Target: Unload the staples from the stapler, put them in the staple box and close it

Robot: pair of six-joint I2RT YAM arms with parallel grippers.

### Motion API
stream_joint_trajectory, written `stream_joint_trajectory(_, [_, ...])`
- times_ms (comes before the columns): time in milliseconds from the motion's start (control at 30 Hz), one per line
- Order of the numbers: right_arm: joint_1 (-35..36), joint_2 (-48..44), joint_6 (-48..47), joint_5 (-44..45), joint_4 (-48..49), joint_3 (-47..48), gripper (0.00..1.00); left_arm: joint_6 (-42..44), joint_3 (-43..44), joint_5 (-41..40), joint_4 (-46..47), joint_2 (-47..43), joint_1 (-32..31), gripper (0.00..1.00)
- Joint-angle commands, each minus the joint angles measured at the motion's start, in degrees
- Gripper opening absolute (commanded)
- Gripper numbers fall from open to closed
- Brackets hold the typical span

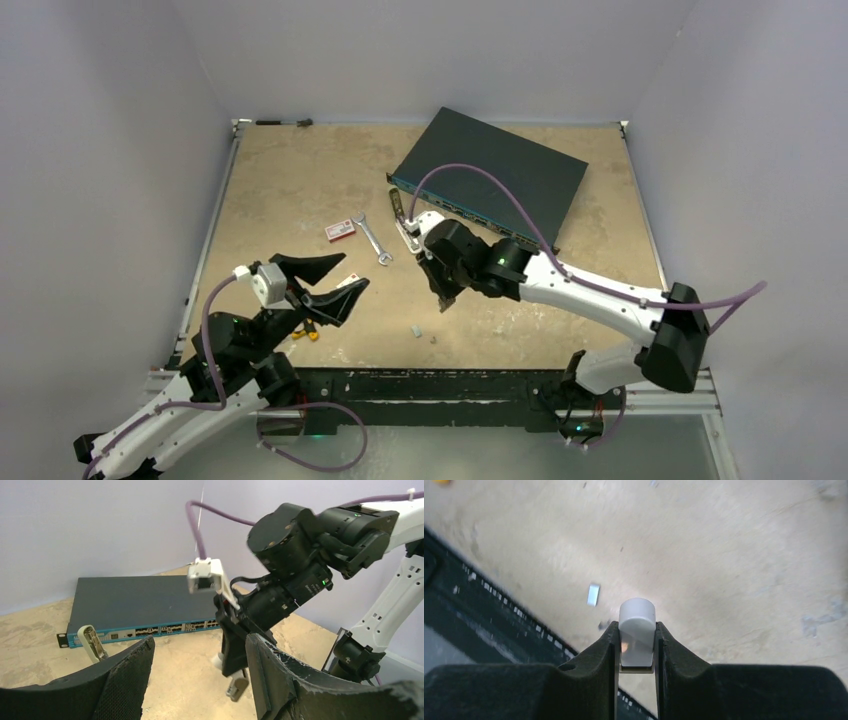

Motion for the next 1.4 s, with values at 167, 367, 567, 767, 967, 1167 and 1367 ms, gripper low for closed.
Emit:
stream_joint_trajectory(167, [-0.99, -10.47, 2.67, 25.31, 42.13, -18.52, 0.0, 0.97, 1.39, -1.91, 0.07, -0.54, -0.21, 0.66])
stream_joint_trajectory(367, [-4.83, -13.38, 2.25, 32.89, 63.1, -29.0, 0.0, 0.94, 1.4, -2.77, -0.53, -1.14, -0.24, 0.66])
stream_joint_trajectory(567, [-7.66, -14.29, -0.16, 32.96, 82.64, -37.73, 0.0, 0.46, 1.2, -3.16, -0.47, -1.14, -0.22, 0.66])
stream_joint_trajectory(767, [-9.47, -12.66, -3.21, 28.6, 101.57, -45.31, 0.0, -0.98, 0.29, -3.19, 0.74, -0.14, -0.21, 0.66])
stream_joint_trajectory(967, [-9.45, -4.68, -7.31, 26.68, 127.62, -53.57, 0.0, -1.49, 0.54, -2.57, 1.4, 0.93, -0.17, 0.66])
stream_joint_trajectory(1167, [-9.48, 9.2, -8.7, 25.87, 153.98, -58.18, 0.0, -1.8, 0.59, -2.06, 0.82, 1.09, -0.19, 0.66])
stream_joint_trajectory(1367, [-9.32, 14.73, -7.25, 25.03, 154.41, -53.87, 0.0, -0.51, 1.47, -2.21, -0.49, 1.52, -0.24, 0.66])
